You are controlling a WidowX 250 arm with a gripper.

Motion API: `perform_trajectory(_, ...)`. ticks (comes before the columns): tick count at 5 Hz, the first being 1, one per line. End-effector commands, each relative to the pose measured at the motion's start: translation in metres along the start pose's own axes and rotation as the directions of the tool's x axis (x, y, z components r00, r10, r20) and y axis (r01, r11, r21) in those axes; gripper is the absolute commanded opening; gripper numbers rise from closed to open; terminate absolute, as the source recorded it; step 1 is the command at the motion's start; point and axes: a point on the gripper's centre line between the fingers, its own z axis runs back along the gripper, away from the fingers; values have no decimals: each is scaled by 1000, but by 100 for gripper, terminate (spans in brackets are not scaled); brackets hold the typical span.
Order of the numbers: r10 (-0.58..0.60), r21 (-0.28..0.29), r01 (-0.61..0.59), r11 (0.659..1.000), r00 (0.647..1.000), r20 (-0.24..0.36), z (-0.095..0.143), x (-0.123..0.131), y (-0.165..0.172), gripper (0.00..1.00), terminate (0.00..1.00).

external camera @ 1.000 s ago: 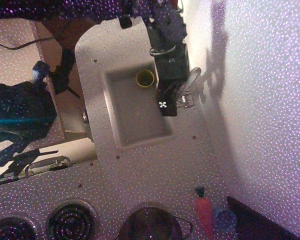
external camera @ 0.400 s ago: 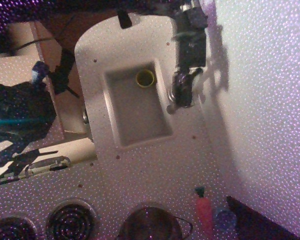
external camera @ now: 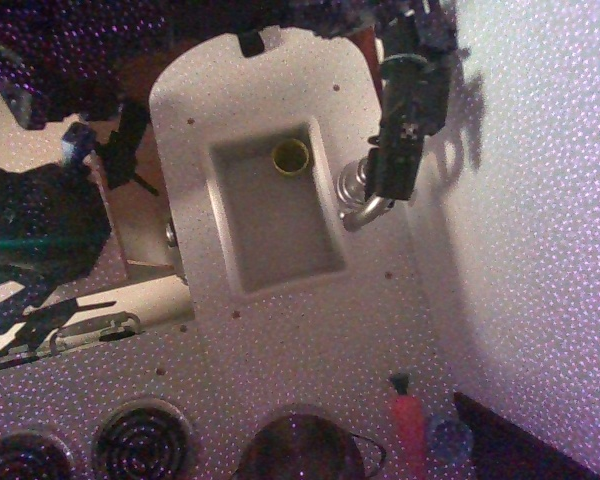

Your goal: Turn faucet right

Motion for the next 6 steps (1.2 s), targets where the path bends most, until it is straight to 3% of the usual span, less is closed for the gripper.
perform_trajectory(1,-284,86,272,958,941,186,-11,25,-43,100,0)
perform_trajectory(2,-278,-4,303,953,880,385,-17,8,-47,100,0)
perform_trajectory(3,-169,-82,240,967,852,496,-44,-8,-48,100,0)
perform_trajectory(4,-128,-95,206,974,842,524,-49,-19,-49,100,0)
perform_trajectory(6,-157,-42,214,976,823,545,-40,-24,-56,100,0)
